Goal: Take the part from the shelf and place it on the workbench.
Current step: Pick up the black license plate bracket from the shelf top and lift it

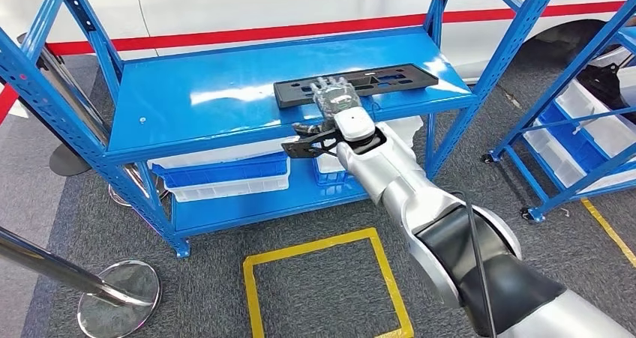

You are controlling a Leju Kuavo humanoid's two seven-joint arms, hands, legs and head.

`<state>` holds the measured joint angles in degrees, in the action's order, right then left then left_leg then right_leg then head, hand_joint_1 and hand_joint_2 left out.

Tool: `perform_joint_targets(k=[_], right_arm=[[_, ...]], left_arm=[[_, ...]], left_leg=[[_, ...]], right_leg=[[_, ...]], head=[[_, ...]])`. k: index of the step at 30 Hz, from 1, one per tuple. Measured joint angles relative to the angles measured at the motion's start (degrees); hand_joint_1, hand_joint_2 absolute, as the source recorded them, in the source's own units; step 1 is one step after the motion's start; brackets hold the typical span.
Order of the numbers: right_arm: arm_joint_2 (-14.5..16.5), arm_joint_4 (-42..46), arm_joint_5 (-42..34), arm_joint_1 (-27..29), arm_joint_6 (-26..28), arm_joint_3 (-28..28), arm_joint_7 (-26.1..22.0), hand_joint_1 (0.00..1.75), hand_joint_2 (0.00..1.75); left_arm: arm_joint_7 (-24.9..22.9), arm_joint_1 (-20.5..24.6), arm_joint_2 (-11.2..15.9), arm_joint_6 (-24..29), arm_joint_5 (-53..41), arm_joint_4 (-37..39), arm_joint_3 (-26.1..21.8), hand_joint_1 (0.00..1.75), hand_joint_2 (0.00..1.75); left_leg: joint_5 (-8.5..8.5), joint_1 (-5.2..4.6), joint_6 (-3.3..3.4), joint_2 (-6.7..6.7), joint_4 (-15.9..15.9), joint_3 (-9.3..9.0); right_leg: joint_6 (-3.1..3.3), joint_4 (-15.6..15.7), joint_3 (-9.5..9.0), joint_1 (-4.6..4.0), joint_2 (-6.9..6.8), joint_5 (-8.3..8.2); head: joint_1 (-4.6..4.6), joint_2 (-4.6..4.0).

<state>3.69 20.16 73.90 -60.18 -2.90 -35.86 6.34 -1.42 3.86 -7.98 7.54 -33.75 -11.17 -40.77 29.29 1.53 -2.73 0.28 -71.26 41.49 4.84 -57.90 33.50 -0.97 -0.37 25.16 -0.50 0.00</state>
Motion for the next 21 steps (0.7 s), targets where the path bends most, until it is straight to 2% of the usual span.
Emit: perform_joint_targets(k=[2,3,4,6,8,9,10,12,13,14,15,16,18,19,20,21], right_arm=[[-0.8,-0.2,0.0,0.0,0.0,1.2,-0.5,0.00,0.00],[-1.0,-0.3,0.2,0.0,0.0,1.7,-0.9,0.00,0.00],[-1.1,-0.3,0.3,0.0,0.0,2.1,-1.2,0.00,0.00],[-1.2,-0.4,0.5,0.1,-0.1,2.7,-1.5,0.00,0.00],[-1.4,-0.4,0.3,0.2,-0.2,3.3,-1.6,0.00,0.00],[-1.5,-0.5,0.1,0.2,-0.2,3.7,-1.6,0.00,0.00],[-1.6,-0.5,-0.2,0.3,-0.2,4.0,-1.6,0.00,0.00],[-1.9,-0.6,-0.8,0.6,0.1,4.8,-1.6,0.00,0.00],[-2.0,-0.7,-1.0,0.9,0.2,5.2,-1.6,0.00,0.00],[-2.1,-0.7,-1.3,1.3,0.3,5.6,-1.6,0.00,0.00],[-2.2,-0.8,-1.5,1.5,0.3,6.1,-1.6,0.00,0.00],[-2.3,-0.8,-1.6,1.6,0.5,6.5,-1.6,0.00,0.00],[-2.4,-0.8,-1.9,1.7,1.2,7.2,-1.8,0.00,0.87],[-2.4,-0.8,-2.4,1.8,1.9,7.7,-2.2,0.00,1.31],[-2.4,-0.8,-3.1,1.9,2.7,8.2,-2.8,0.00,1.75],[-2.4,-0.7,-4.0,2.2,3.5,9.0,-3.7,0.00,1.75]], left_arm=[[0.1,0.0,0.2,-0.2,-0.3,0.0,-0.1,0.00,0.00],[0.3,0.0,0.2,-0.3,-0.3,0.0,-0.2,0.00,0.00],[0.4,0.0,0.2,-0.4,-0.3,0.0,-0.4,0.00,0.00],[0.8,0.1,0.2,-0.7,-0.1,0.0,-0.8,0.00,0.00],[0.9,0.2,0.2,-0.6,-0.2,0.0,-1.1,0.00,0.00],[0.8,0.2,0.2,-0.4,-0.4,0.0,-1.2,0.00,0.00],[0.8,0.2,0.2,-0.3,-0.5,0.0,-1.3,0.00,0.00],[0.7,0.2,0.2,-0.1,-0.8,0.0,-1.4,0.00,0.00],[0.7,0.2,0.2,-0.1,-0.9,0.0,-1.5,0.00,0.00],[0.7,0.1,0.2,0.0,-1.0,0.0,-1.6,0.00,0.00],[0.7,0.1,0.2,0.0,-1.1,0.0,-1.7,0.00,0.00],[0.7,0.1,0.2,0.0,-1.1,0.0,-1.7,0.00,0.00],[0.7,0.2,0.2,0.0,-1.3,0.0,-1.7,0.00,0.00],[0.7,0.3,0.2,-0.1,-1.4,0.0,-1.9,0.00,0.00],[0.8,0.3,0.2,-0.1,-1.5,0.0,-2.0,0.00,0.00],[0.8,0.4,0.2,-0.1,-1.6,0.0,-2.2,0.00,0.00]], left_leg=[[-2.34,0.31,-0.37,-0.09,5.7,-2.95],[-2.78,0.32,-0.06,-0.23,7.6,-3.94],[-2.63,0.25,0.50,-0.37,8.4,-4.26],[-2.60,0.11,1.87,-0.49,8.4,-4.09],[-2.93,0.32,2.77,-0.38,8.8,-4.21],[-3.13,0.48,3.16,-0.34,9.1,-4.29],[-3.29,0.59,3.46,-0.32,9.4,-4.34],[-3.44,0.67,3.74,-0.34,9.7,-4.35],[-3.46,0.72,3.77,-0.34,9.7,-4.35],[-3.46,0.80,3.76,-0.34,9.7,-4.37],[-3.46,0.89,3.72,-0.34,9.7,-4.40],[-3.45,0.99,3.62,-0.34,9.7,-4.46],[-3.55,1.11,3.08,-0.33,9.9,-4.60],[-3.70,1.13,2.66,-0.32,10.2,-4.66],[-3.90,1.13,2.22,-0.33,10.5,-4.71],[-4.15,1.12,1.75,-0.34,10.8,-4.84]], right_leg=[[-1.34,-2.0,0.90,0.33,0.22,1.05],[-1.95,-3.1,1.47,0.32,0.37,1.53],[-2.42,-3.8,1.96,0.28,0.52,1.85],[-2.93,-4.4,2.46,0.09,0.72,1.92],[-3.43,-4.7,2.61,0.16,0.72,2.32],[-3.80,-5.9,3.13,0.32,0.68,3.24],[-4.26,-8.1,4.12,0.58,0.64,4.67],[-5.10,-14.8,7.29,1.22,0.59,7.94],[-5.37,-17.4,8.63,1.54,0.58,8.75],[-5.58,-18.4,9.22,1.83,0.56,8.55],[-5.72,-17.2,8.75,2.08,0.53,7.25],[-5.79,-14.0,7.24,2.27,0.47,5.17],[-5.84,-6.2,3.56,2.26,0.38,1.90],[-5.73,-3.8,2.45,2.08,0.39,1.16],[-5.61,-2.8,2.07,1.86,0.43,1.08],[-5.40,-2.6,2.09,1.63,0.49,0.96]], head=[[-0.01,0.00],[0.04,0.00],[0.07,0.00],[0.13,0.00],[0.13,0.00],[0.15,0.00],[0.19,0.00],[0.21,0.00],[0.21,0.00],[0.21,0.00],[0.21,0.00],[0.21,0.00],[0.21,0.00],[0.21,0.00],[0.21,0.00],[0.21,0.00]])
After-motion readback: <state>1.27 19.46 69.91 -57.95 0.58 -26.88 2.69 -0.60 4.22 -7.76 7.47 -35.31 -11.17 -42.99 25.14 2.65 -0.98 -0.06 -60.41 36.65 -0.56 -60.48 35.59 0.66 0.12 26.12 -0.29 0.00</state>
